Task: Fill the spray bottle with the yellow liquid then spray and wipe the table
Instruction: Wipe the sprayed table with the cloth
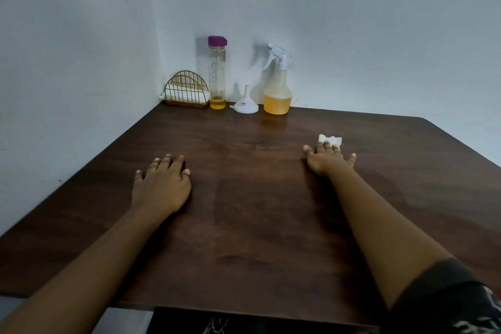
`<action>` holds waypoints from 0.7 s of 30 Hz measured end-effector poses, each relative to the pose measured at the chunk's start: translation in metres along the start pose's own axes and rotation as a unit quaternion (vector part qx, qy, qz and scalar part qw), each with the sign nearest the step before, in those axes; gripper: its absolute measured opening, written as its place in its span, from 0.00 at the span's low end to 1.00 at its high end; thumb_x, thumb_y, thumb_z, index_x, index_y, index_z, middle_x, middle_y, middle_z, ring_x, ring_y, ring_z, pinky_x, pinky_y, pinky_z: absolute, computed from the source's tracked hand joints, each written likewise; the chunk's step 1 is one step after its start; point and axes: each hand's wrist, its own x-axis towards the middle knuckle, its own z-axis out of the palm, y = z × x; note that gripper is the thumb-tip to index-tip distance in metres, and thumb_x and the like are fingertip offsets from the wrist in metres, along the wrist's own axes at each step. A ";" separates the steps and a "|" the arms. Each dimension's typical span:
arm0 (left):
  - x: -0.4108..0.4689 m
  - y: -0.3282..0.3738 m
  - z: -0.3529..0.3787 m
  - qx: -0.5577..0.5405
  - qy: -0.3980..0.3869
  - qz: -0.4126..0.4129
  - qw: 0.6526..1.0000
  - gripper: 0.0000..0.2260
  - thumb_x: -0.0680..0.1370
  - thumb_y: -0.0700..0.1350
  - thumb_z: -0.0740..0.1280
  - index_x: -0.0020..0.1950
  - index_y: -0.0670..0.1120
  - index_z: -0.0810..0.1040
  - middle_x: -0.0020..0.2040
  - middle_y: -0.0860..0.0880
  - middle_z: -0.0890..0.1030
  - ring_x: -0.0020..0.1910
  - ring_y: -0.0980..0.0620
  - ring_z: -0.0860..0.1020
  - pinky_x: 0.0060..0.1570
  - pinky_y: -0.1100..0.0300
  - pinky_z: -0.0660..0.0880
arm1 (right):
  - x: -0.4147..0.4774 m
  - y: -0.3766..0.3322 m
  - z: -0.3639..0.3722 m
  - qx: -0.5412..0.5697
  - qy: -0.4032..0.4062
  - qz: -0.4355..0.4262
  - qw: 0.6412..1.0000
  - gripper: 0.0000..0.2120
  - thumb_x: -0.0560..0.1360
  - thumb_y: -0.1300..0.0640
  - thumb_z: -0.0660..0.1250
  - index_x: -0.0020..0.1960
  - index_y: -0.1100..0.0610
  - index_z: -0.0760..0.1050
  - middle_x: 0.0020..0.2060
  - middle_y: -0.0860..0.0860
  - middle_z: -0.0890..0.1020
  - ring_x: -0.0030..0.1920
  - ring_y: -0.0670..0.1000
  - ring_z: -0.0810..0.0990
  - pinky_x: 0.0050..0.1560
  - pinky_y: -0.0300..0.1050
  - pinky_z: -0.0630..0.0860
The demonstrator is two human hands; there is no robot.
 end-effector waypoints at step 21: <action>0.034 -0.011 -0.003 -0.021 0.013 -0.011 1.000 0.21 0.82 0.52 0.50 0.75 0.52 0.58 0.77 0.50 0.57 0.77 0.49 0.53 0.73 0.45 0.51 | 0.046 -0.026 -0.003 -0.001 -0.003 0.004 1.000 0.33 0.79 0.37 0.39 0.77 0.54 0.42 0.77 0.51 0.44 0.77 0.53 0.41 0.71 0.64 0.35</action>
